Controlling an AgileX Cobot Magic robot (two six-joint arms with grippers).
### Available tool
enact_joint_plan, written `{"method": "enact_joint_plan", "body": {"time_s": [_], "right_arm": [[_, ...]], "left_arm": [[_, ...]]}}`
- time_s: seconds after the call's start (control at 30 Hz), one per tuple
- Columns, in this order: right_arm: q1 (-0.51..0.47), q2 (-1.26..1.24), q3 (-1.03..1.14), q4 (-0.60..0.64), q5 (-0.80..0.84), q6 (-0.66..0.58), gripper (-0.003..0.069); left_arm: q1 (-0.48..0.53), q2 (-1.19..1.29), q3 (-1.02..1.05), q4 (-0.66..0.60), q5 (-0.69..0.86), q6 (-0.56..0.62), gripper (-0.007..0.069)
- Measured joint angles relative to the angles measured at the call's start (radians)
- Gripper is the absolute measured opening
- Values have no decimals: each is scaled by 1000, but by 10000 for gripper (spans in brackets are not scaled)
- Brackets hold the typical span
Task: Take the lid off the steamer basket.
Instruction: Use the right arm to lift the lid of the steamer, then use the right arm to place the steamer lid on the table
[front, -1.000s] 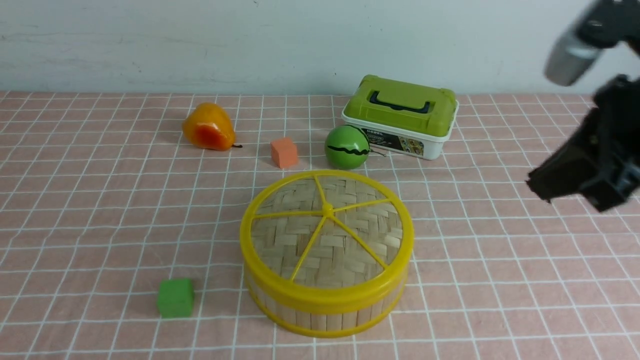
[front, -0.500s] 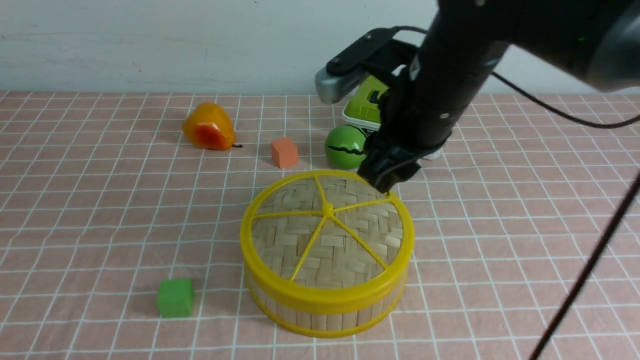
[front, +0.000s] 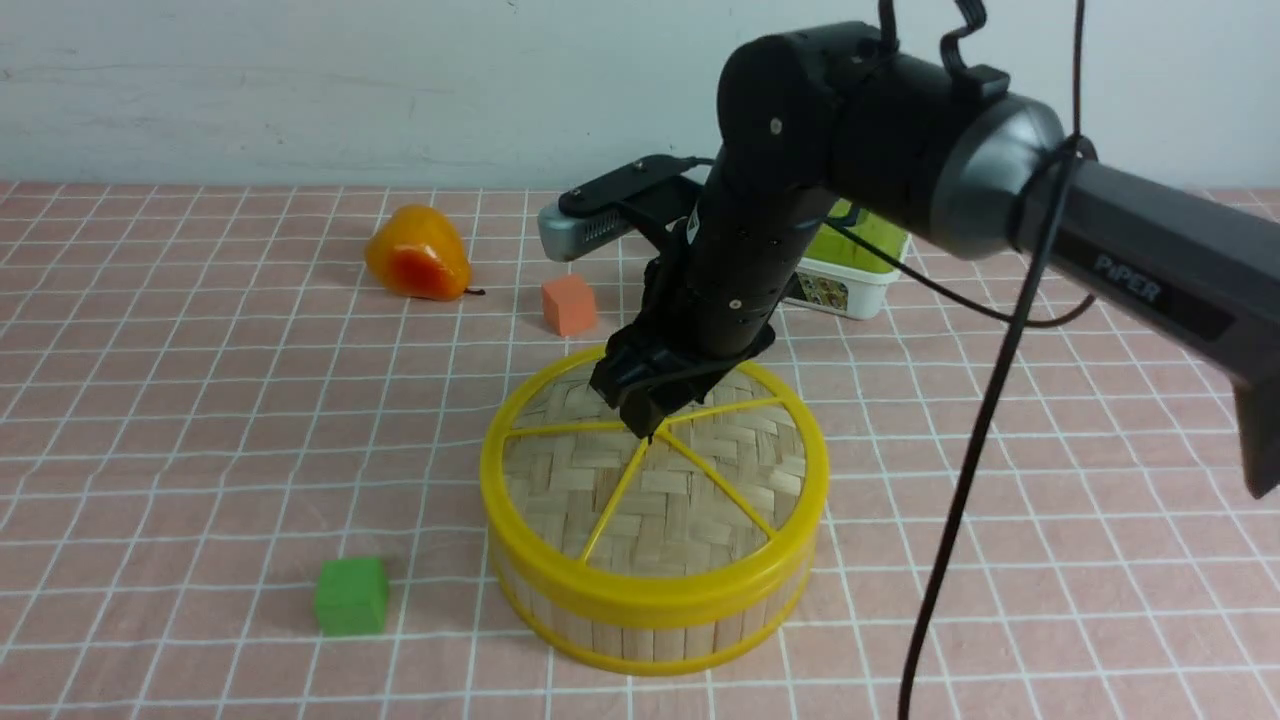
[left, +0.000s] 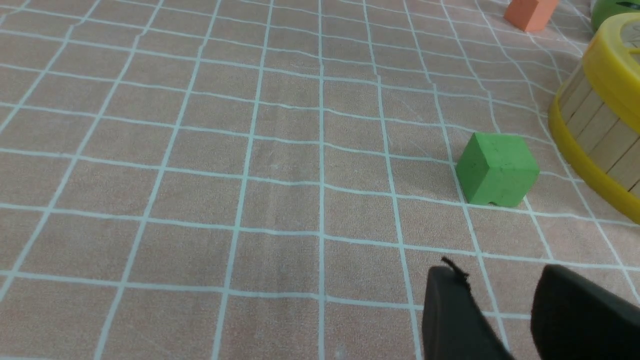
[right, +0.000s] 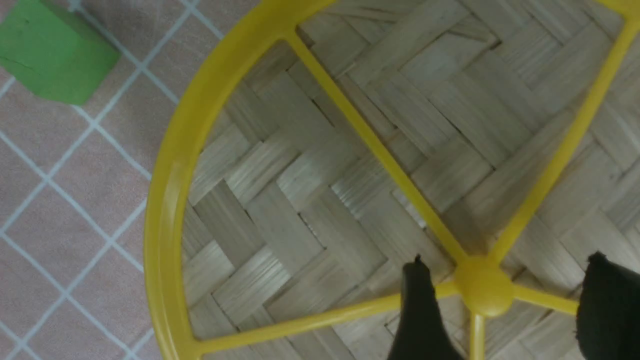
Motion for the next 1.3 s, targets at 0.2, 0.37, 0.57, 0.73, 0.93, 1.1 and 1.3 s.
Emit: {"method": "enact_joint_plan", "body": {"time_s": [0.2, 0.37, 0.57, 0.73, 0.93, 1.1, 1.3], "right_arm": [[0, 19, -1, 4, -21, 0, 290], [0, 24, -6, 2, -19, -1, 167], [0, 4, -16, -29, 9, -1, 78], [0, -84, -82, -88, 95, -23, 78], [-23, -261, -91, -206, 109, -28, 78], [-152, -412, 59, -229, 110, 27, 78], [-343, -499, 351, -175, 86, 51, 78]], "left_arm": [[0, 0, 0, 0, 0, 0, 239], [0, 0, 0, 0, 0, 0, 239], [0, 0, 0, 0, 0, 0, 239], [0, 0, 0, 0, 0, 0, 239], [0, 0, 0, 0, 0, 0, 239], [0, 0, 0, 0, 0, 0, 239], [0, 0, 0, 0, 0, 0, 239]]}}
